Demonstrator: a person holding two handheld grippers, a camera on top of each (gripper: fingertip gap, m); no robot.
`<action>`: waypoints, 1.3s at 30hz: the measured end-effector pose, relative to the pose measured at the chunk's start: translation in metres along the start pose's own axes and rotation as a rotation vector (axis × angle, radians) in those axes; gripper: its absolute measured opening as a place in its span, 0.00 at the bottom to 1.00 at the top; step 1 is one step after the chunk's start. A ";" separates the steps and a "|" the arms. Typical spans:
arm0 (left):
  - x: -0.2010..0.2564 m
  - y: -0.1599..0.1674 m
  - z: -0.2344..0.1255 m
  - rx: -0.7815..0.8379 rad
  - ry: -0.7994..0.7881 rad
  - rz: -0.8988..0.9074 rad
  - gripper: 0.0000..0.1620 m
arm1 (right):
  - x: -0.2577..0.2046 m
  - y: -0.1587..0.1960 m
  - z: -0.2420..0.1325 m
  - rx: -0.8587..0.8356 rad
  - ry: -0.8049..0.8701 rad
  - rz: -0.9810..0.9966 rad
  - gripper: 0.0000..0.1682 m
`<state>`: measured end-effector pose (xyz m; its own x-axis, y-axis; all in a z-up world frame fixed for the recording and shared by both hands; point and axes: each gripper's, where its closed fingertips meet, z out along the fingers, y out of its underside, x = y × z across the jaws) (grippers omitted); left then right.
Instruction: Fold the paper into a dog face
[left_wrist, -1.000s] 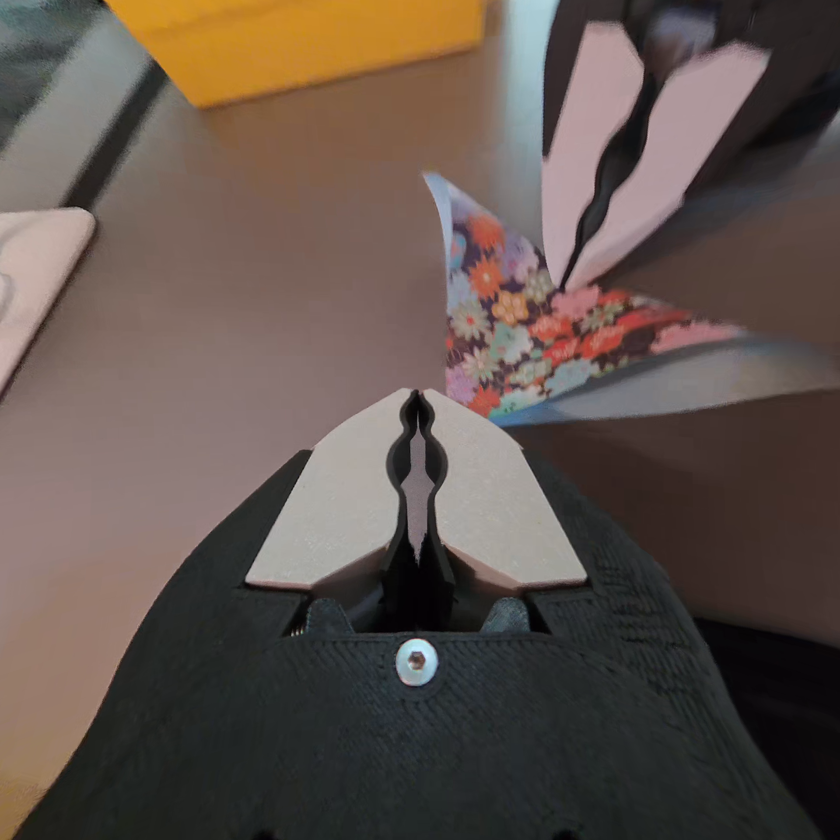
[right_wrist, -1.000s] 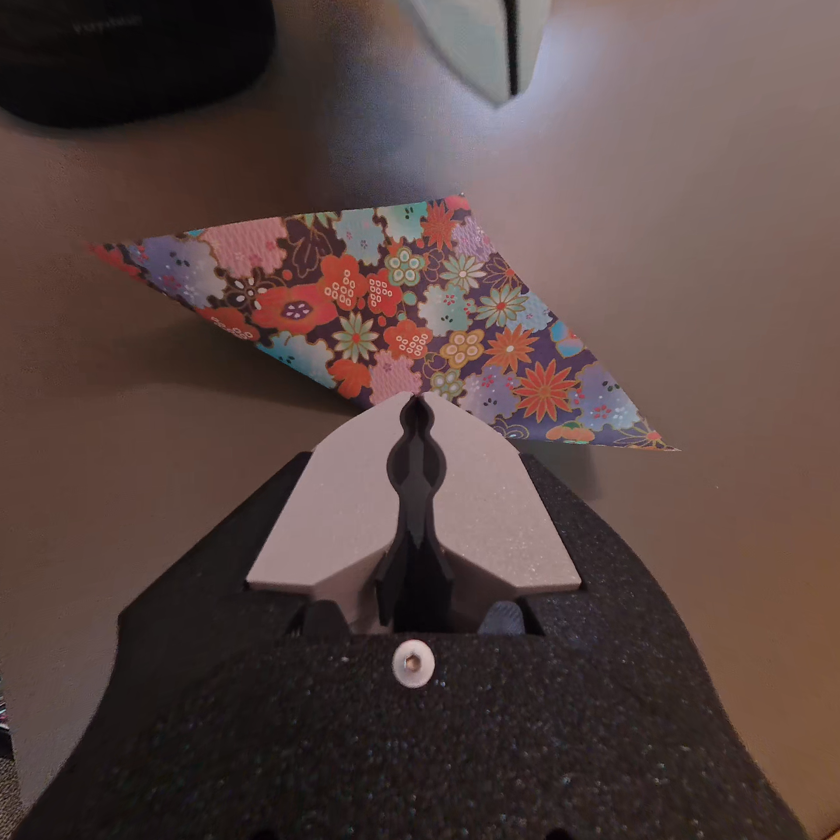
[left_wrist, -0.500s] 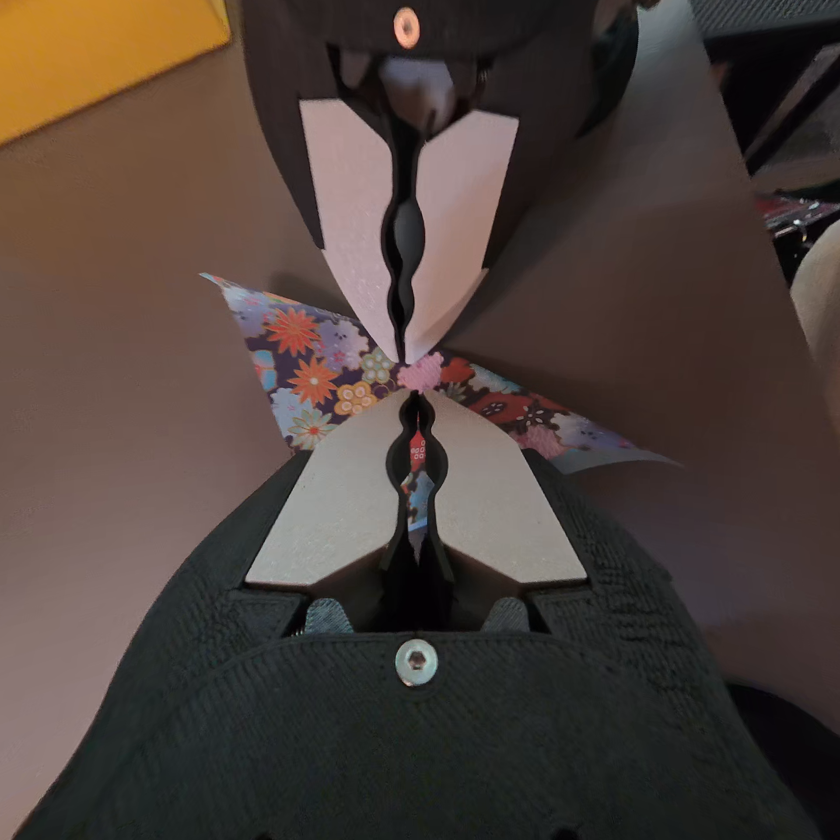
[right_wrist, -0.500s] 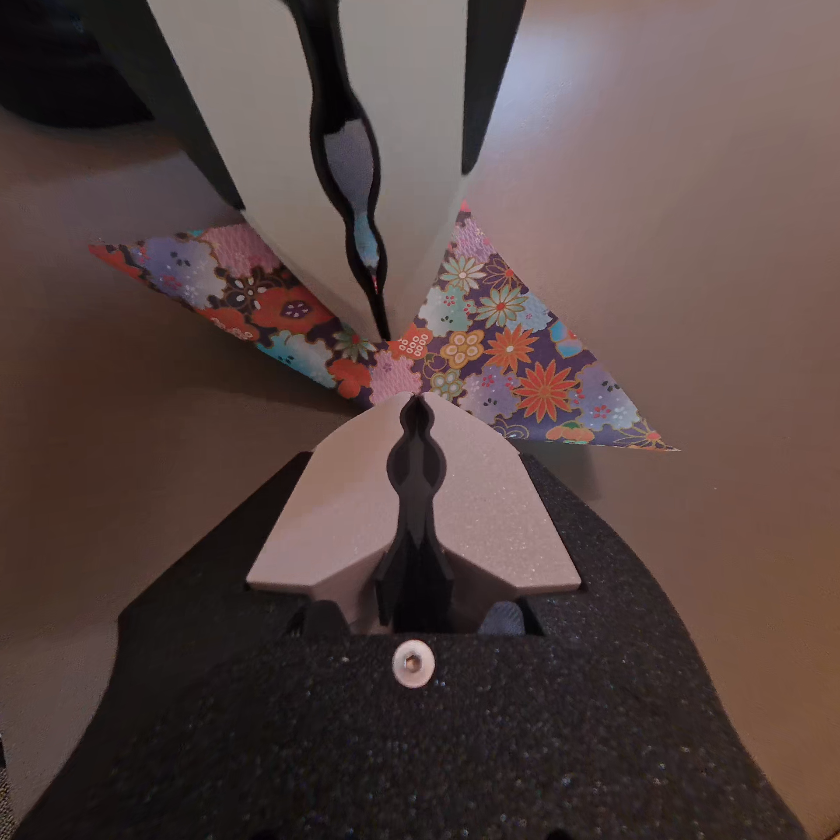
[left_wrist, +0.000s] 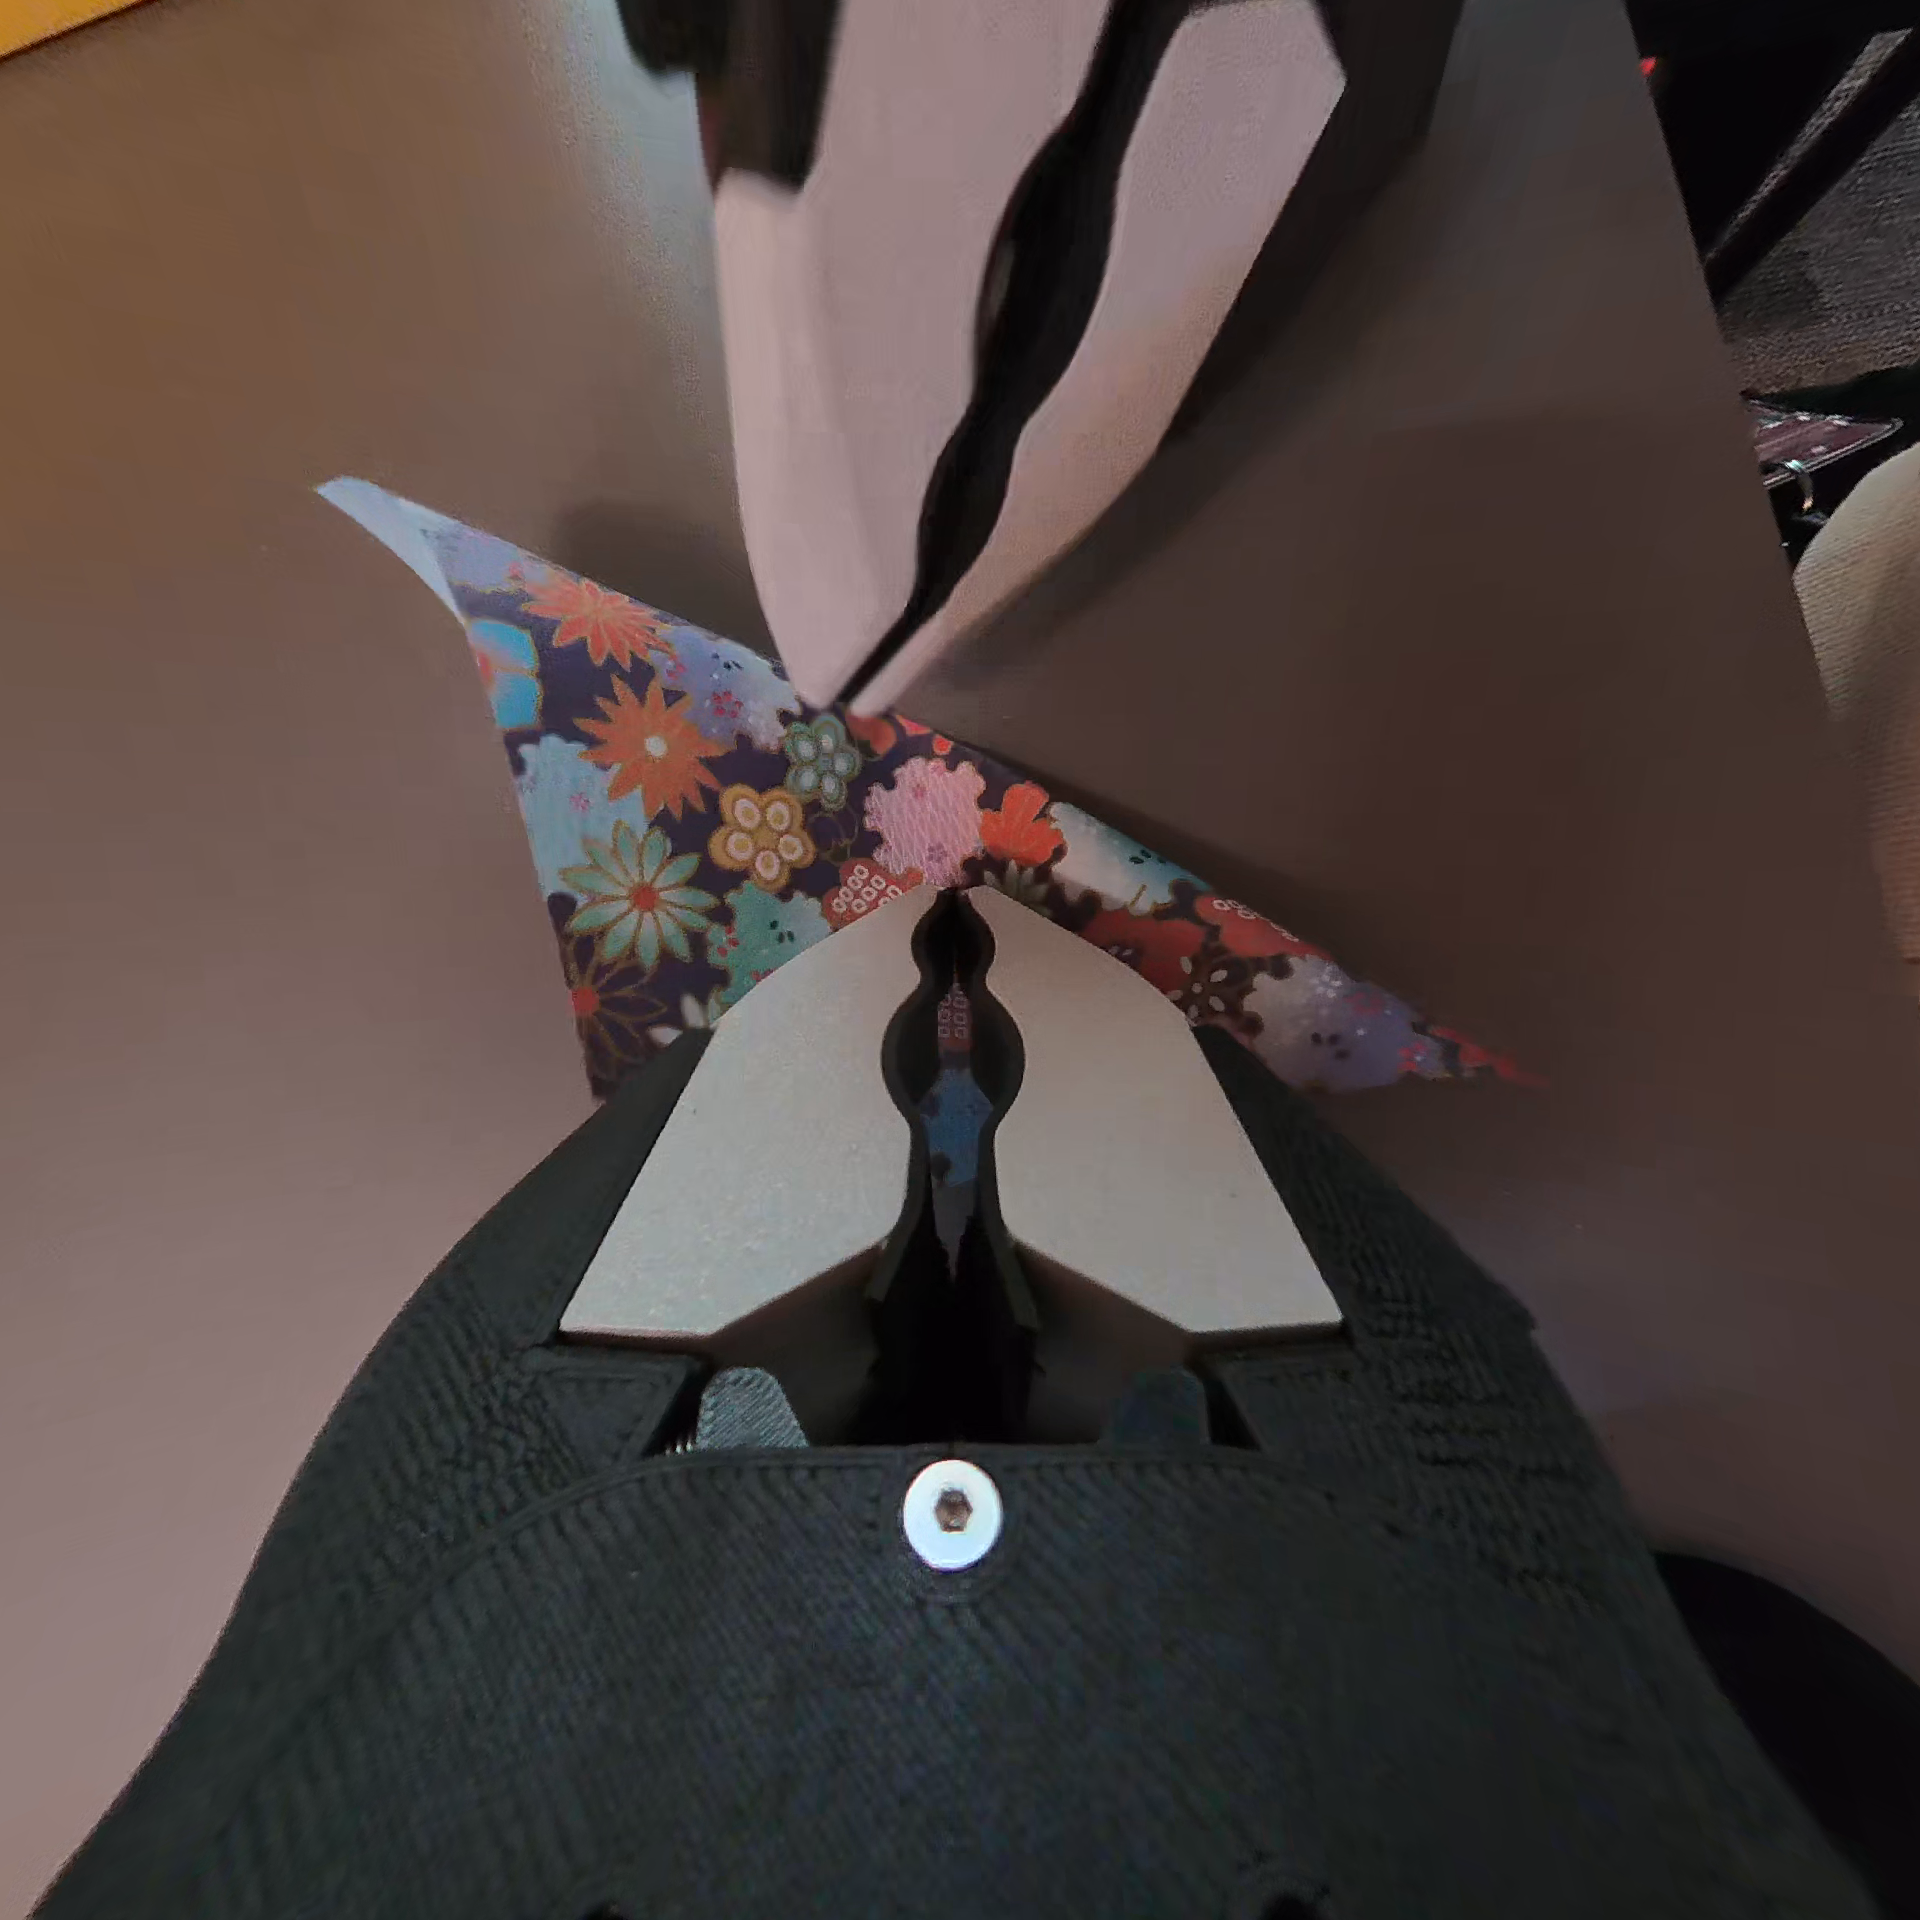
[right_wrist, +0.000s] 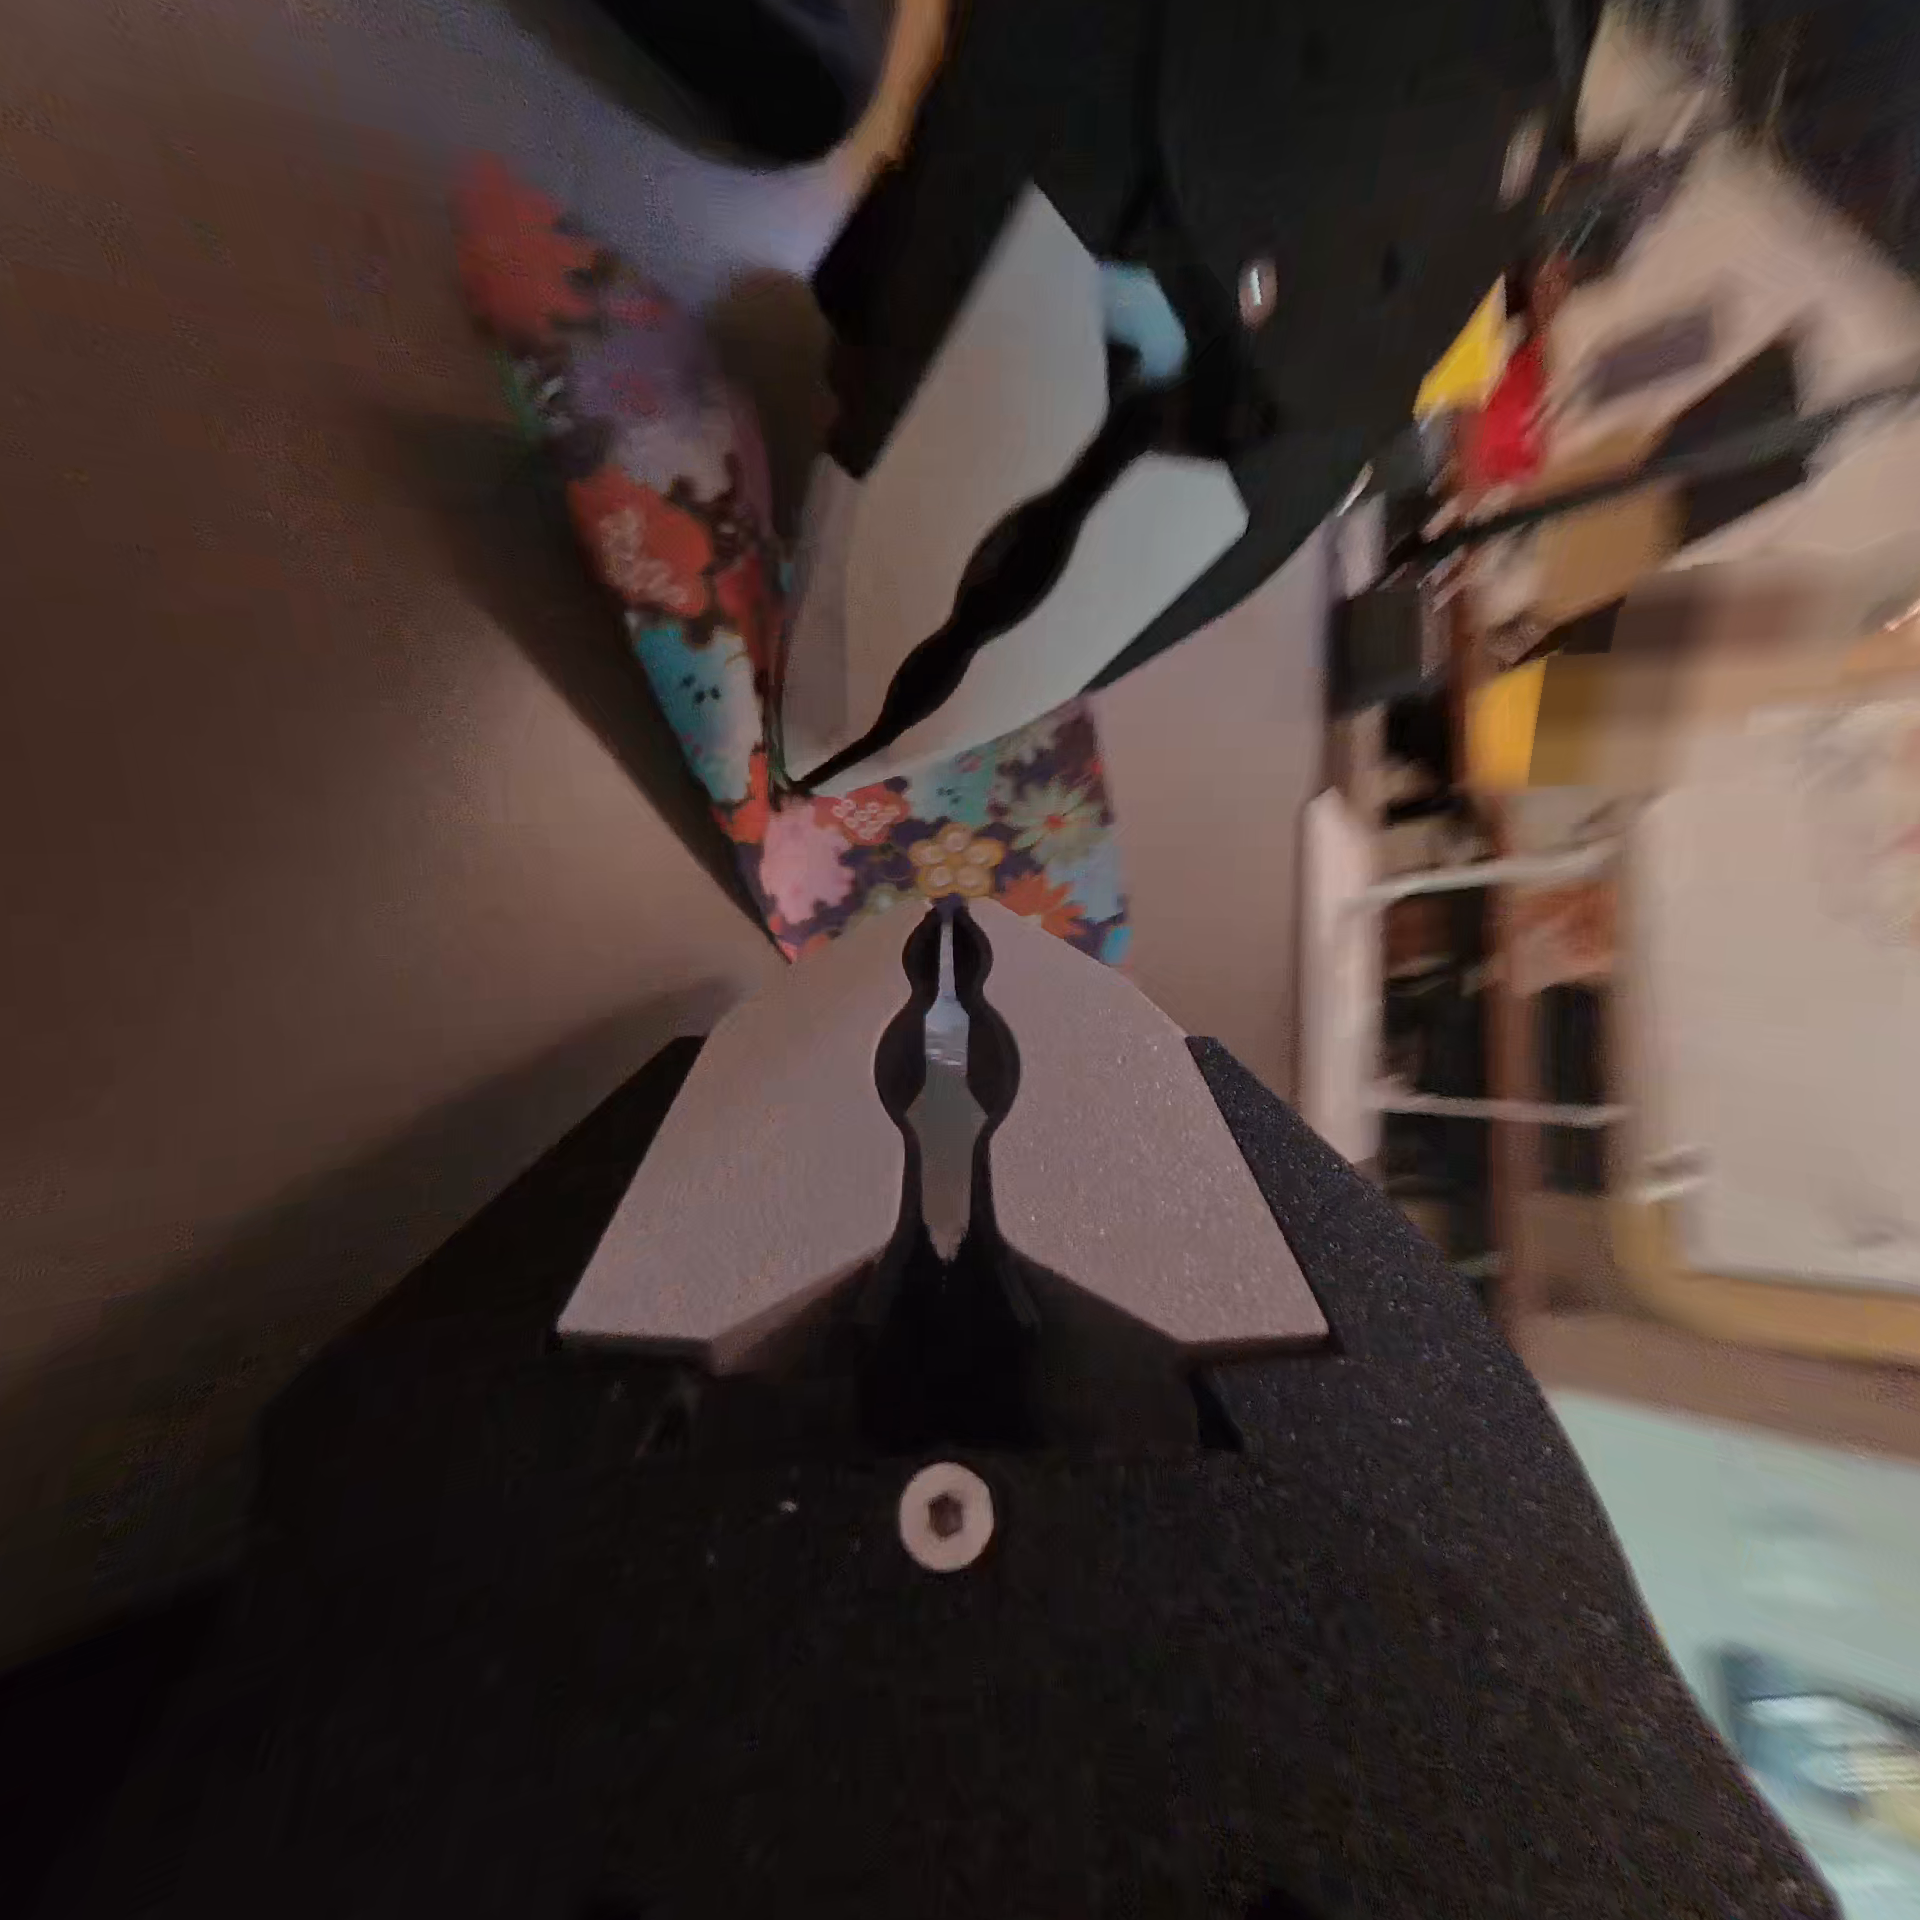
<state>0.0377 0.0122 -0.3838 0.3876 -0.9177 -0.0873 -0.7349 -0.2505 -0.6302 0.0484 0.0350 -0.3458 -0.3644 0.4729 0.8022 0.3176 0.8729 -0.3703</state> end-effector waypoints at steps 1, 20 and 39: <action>0.000 0.000 0.000 0.005 0.002 -0.004 0.00 | -0.001 -0.002 -0.004 0.009 0.019 -0.129 0.01; 0.000 0.000 0.000 0.032 0.017 0.008 0.00 | -0.002 0.045 0.023 -0.118 -0.033 -0.685 0.00; 0.000 0.000 0.000 0.070 0.049 -0.041 0.00 | 0.028 0.052 0.042 -0.007 0.022 -0.646 0.00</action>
<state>0.0375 0.0118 -0.3841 0.3872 -0.9217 -0.0232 -0.6775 -0.2674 -0.6852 0.0181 0.0986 -0.3625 -0.4659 -0.1505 0.8719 0.0463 0.9799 0.1939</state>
